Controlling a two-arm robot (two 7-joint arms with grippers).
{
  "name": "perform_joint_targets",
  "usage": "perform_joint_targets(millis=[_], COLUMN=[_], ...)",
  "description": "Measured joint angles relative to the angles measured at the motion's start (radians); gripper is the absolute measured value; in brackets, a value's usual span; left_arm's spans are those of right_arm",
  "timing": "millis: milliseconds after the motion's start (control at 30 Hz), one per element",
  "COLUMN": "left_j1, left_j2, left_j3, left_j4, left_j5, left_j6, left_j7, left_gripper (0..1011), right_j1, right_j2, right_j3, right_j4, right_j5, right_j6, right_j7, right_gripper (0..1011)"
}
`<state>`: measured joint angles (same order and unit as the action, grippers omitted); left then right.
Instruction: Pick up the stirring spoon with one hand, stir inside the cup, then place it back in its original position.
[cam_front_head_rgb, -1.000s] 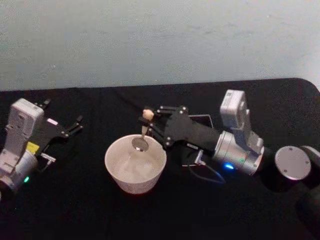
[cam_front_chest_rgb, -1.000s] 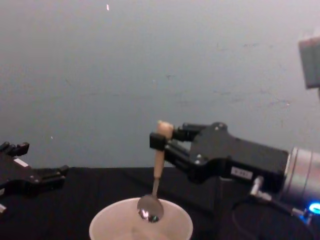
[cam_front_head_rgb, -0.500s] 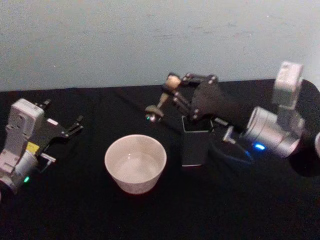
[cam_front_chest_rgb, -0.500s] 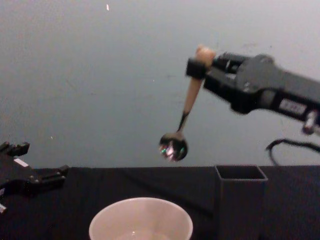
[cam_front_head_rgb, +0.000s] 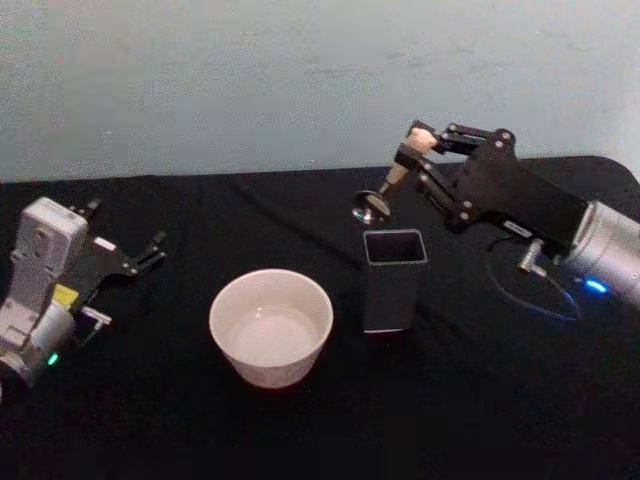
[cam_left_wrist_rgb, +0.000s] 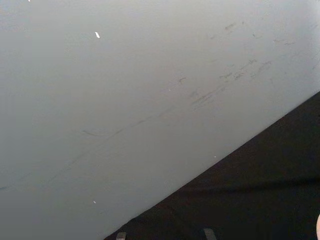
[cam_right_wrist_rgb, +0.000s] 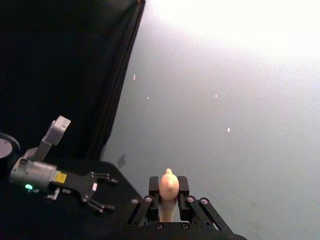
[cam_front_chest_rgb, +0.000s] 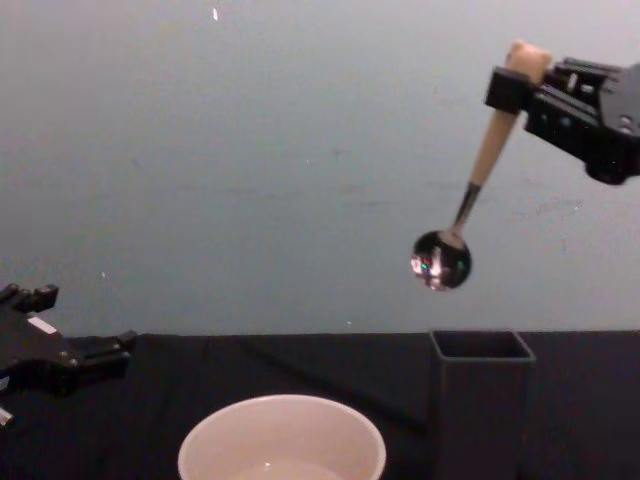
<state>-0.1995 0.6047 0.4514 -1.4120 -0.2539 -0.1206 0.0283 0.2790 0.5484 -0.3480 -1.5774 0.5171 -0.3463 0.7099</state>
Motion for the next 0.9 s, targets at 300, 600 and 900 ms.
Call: perform_joint_targets(millis=[300,600,900], left_j1=[0.0,0.0,0.0], left_j2=[0.0,0.0,0.0], left_j3=[0.0,0.0,0.0], left_j4=[0.0,0.0,0.0], left_j5=[0.0,0.0,0.0], left_j6=[0.0,0.0,0.0], left_j7=[0.0,0.0,0.0], left_gripper=[1001,1001,1001], right_j1=[-0.051,-0.069,-0.057], right_j2=[0.04,0.051,0.036], right_j3=[0.028,0.037,0.021], right_j4=[-0.018,-0.014,0.028], right_j5=[0.012,0.014,-0.004], right_j6=[0.022,0.041,0.053], right_j7=[-0.007,-0.009,-0.015], right_gripper=[212,212,212])
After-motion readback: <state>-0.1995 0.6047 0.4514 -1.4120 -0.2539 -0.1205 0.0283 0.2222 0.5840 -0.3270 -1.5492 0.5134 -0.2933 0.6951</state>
